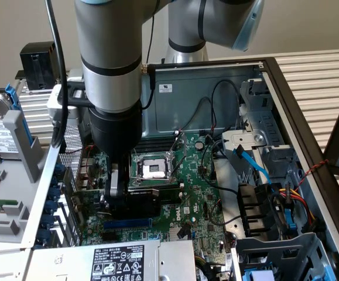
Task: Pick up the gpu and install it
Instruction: 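Insert the gpu into the slot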
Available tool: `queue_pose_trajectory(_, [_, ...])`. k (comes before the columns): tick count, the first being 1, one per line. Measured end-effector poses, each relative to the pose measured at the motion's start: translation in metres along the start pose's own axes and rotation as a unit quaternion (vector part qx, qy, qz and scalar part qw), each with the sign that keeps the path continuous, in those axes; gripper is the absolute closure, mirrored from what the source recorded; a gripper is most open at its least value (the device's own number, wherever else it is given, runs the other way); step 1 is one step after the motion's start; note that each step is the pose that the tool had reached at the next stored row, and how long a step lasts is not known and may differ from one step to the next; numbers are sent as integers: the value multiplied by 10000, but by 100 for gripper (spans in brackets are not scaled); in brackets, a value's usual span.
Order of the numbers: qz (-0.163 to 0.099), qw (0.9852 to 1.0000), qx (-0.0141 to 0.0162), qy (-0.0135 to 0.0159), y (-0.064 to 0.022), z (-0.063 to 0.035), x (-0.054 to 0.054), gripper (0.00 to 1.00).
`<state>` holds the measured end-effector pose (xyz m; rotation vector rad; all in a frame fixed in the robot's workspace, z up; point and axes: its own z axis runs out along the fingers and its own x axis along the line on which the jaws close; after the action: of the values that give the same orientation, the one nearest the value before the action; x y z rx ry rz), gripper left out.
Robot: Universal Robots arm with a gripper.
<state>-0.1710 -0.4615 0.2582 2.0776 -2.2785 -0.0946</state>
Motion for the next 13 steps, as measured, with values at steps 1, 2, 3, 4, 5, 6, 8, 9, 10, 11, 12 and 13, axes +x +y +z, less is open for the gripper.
queue_pose_trajectory(1, [0, 10000, 0, -1, 0, 1, 0, 73])
queue_pose_trajectory(2, [0, 10000, 0, -3, 0, 3, 0, 73])
queue_pose_trajectory(3, [0, 10000, 0, -3, 0, 4, 0, 73])
queue_pose_trajectory(4, [0, 10000, 0, -4, 0, 4, 0, 73])
queue_pose_trajectory(5, [0, 10000, 0, -6, -1, 6, 0, 73])
queue_pose_trajectory(6, [-1, 10000, 0, -8, -1, 7, 0, 73])
queue_pose_trajectory(8, [-1, 10000, 0, -10, -1, 8, 1, 73])
queue_pose_trajectory(9, [-1, 10000, 0, -10, -1, 8, 2, 73])
queue_pose_trajectory(10, [-1, 10000, -1, -13, -1, 8, 2, 73])
queue_pose_trajectory(11, [-1, 10000, -1, -16, -1, 9, 4, 73])
queue_pose_trajectory(12, [-2, 10000, -1, -20, -2, 10, 5, 73])
queue_pose_trajectory(13, [-2, 10000, -2, -24, -1, 10, 6, 73])
